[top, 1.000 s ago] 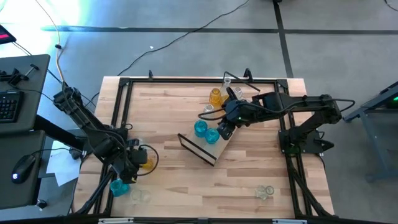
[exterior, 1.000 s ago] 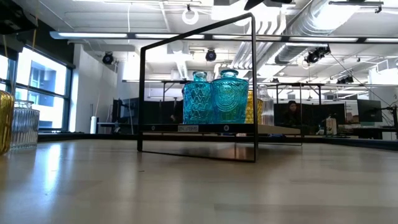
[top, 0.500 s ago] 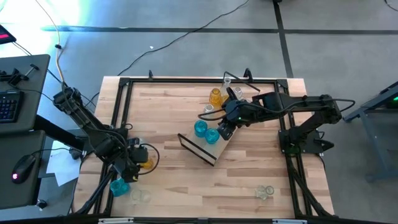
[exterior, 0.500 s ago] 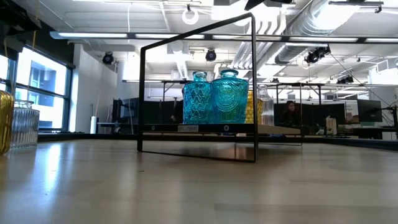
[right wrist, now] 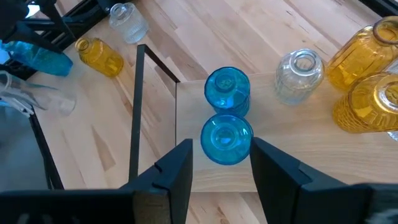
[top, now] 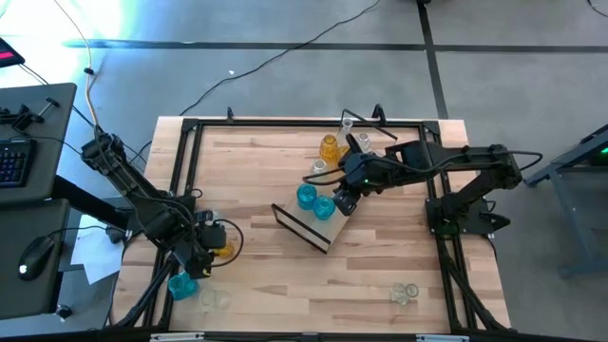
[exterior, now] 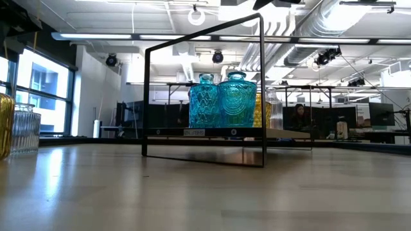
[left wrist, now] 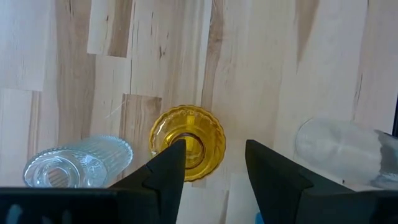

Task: Sort vases onto shelf
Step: Put the yellow vase on the shelf and align with the other yellow vase

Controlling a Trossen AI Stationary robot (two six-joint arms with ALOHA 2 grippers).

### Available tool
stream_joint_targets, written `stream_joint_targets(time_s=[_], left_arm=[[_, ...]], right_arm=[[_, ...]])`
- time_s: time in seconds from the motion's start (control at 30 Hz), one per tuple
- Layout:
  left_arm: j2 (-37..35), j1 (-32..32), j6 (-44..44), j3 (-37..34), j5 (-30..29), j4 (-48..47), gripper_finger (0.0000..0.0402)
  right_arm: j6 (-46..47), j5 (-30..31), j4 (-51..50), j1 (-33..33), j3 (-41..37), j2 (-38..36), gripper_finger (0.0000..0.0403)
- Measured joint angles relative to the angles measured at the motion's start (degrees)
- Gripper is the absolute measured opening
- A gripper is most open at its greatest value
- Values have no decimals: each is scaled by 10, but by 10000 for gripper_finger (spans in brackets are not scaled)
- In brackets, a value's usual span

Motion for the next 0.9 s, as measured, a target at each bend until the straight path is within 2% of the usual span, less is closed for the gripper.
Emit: stream_joint_targets(time_s=[0.9], left_arm=[[18, -7, -10, -3, 11, 7, 158]], right_arm=[[-5, 0, 0, 0, 0, 0, 140]])
